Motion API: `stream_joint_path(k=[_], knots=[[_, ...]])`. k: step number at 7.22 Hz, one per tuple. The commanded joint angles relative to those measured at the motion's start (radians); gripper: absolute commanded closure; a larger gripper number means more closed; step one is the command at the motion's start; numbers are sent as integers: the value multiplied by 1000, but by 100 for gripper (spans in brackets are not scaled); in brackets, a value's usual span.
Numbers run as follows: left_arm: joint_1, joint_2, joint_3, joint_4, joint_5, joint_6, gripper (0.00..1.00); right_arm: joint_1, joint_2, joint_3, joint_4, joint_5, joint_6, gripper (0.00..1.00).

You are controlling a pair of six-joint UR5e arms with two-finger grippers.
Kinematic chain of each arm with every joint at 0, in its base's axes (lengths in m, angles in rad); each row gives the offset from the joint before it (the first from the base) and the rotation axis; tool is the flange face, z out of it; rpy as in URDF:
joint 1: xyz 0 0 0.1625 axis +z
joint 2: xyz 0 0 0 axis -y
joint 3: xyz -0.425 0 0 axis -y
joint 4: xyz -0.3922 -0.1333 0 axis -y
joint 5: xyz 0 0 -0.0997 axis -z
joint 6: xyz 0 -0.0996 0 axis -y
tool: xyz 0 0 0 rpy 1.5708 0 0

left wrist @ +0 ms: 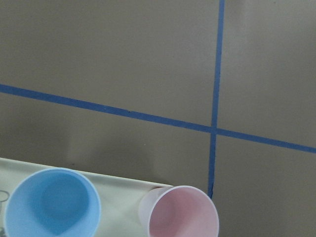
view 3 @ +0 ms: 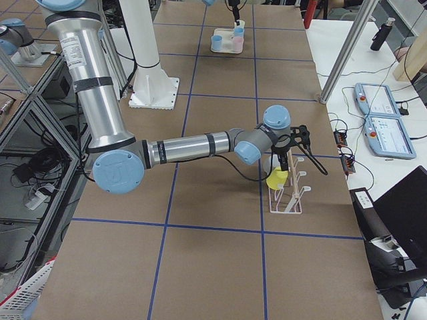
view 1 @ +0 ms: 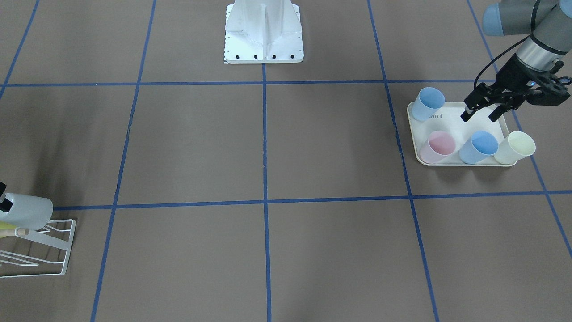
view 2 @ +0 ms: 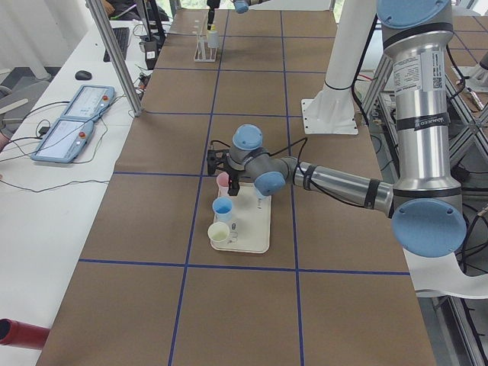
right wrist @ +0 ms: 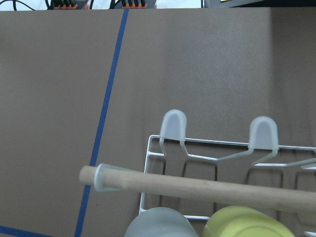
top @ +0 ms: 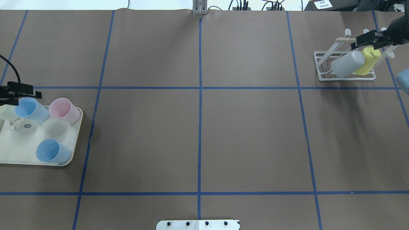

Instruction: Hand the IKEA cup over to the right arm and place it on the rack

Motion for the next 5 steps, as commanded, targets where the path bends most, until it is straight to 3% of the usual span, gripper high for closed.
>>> stream_joint_path(k=[1, 5], knots=[[81, 87, -37, 21, 34, 24, 0, -8, 5, 5, -1, 1, 1, 1], [175, 83, -28, 23, 33, 9, 1, -4, -55, 140, -18, 69, 44, 1]])
